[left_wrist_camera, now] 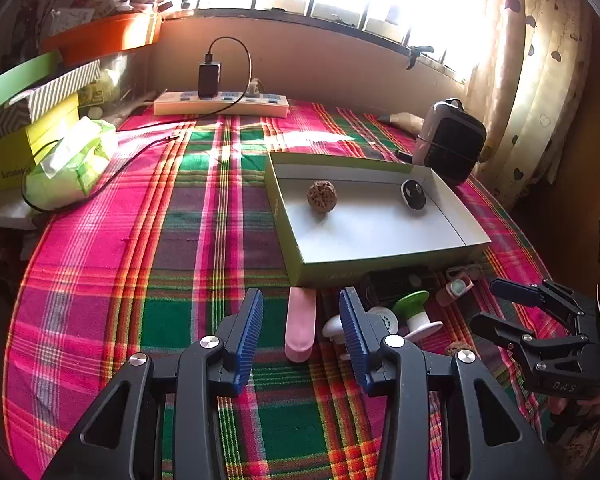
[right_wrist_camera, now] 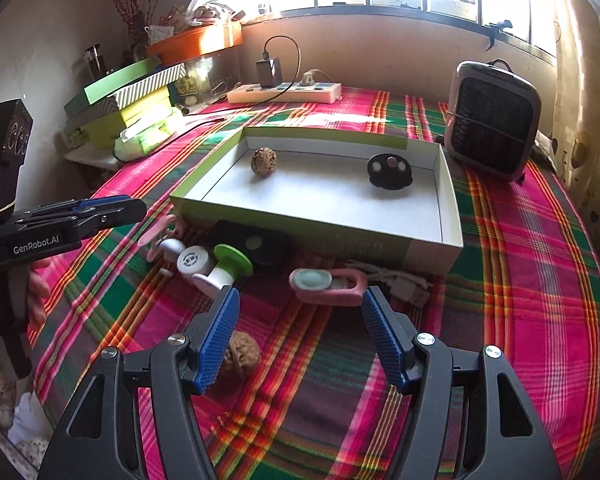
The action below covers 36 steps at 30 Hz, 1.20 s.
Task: Organize objects
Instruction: 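Withdraw both tools from the tray toward the remaining objects on the cloth, then grasp a second walnut with the right tool while the left tool grasps the pink clip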
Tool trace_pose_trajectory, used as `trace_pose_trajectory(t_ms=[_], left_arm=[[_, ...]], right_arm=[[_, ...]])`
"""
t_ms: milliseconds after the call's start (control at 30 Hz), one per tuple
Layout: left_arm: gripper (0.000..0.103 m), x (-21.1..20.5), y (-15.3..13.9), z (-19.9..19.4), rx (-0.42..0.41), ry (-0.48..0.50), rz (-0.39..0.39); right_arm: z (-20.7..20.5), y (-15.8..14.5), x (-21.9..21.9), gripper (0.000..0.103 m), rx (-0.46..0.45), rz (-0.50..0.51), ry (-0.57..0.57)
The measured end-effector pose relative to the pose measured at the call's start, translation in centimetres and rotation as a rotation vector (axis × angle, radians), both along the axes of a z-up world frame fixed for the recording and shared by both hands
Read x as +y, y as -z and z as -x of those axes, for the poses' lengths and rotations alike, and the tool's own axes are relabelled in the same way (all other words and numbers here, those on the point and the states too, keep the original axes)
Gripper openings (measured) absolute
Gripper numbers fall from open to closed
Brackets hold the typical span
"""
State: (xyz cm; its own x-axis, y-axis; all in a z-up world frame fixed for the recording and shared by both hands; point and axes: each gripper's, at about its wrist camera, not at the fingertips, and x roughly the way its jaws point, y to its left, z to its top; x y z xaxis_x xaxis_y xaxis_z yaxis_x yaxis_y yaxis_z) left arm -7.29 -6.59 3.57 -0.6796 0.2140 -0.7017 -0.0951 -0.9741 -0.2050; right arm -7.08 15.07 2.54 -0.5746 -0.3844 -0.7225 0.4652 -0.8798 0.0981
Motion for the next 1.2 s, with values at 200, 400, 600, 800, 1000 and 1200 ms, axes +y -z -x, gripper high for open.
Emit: trace_pose_trajectory(t_ms=[200,400,600,800,1000,1200], left_arm=[[0.038,-0.4,1.0,-0.6,-0.024,-0.005,-0.018],[0.038,-0.2,1.5,-0.9,-0.040,0.009,-0.028],[0.038,-0.1,1.8,-0.5,-0.048,0.016,-0.031],[0.038,-0.2,2.4,0.3,-0.064,0.004,-0.033],[0.038,0.1,2.2,1.2,-0.062,0.020,-0.025],[0.038,0.3,2.0,1.9,-0.061,0.026,-0.015]], right_arm=[[-1.5,0.6,-0.6,0.064,-0.004,0.006,-0.051],[-1.9,1.3,-1.0,0.064,-0.024,0.013,-0.070],[-2.2,2.0,-1.9,0.064,-0.045,-0.007,-0.095],[-2.0,2.5,-2.1,0.047,-0.060,-0.033,-0.081],[-1.9,2.4,-2.1,0.030,-0.053,-0.043,-0.084],[-2.1,2.4,-2.5,0.030,-0.037,-0.079,-0.095]])
